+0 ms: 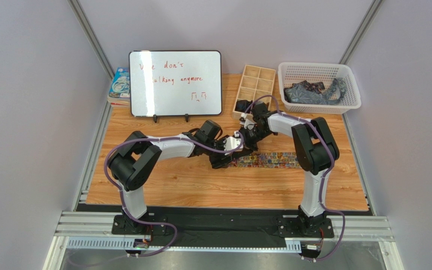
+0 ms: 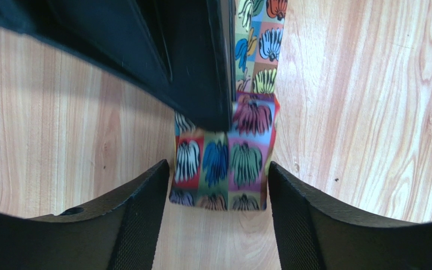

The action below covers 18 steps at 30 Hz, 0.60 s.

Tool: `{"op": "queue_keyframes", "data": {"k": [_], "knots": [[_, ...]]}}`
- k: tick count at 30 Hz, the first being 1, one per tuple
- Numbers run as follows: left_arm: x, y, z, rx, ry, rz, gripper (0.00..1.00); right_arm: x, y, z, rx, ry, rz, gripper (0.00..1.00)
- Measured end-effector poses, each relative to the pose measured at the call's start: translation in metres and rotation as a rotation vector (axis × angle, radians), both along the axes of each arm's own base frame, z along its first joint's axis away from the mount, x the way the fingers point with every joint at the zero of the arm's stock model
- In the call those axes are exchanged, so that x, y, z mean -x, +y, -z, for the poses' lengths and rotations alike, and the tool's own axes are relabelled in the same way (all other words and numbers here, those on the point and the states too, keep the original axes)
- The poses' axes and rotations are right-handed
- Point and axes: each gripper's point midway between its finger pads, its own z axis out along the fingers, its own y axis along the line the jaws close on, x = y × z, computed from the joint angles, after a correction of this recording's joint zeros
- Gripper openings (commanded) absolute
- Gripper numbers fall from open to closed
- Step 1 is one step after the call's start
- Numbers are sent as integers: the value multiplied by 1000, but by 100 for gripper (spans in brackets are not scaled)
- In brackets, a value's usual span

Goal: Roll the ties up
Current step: Roll the tie at the center of the board.

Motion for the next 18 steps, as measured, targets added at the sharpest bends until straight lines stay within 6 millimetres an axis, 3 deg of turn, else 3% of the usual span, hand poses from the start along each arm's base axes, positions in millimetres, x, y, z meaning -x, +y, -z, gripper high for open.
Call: {"op": "queue_keyframes", "data": {"k": [7, 14, 18], "knots": [[6, 3, -4, 25, 19, 5, 73, -2, -11, 4, 11, 5, 8, 0], [7, -4, -8, 61, 28, 20, 75, -2, -36, 17, 64, 3, 21, 0], [10, -7, -11, 80, 40, 30, 81, 0, -44, 23, 81, 4, 24, 0]]}}
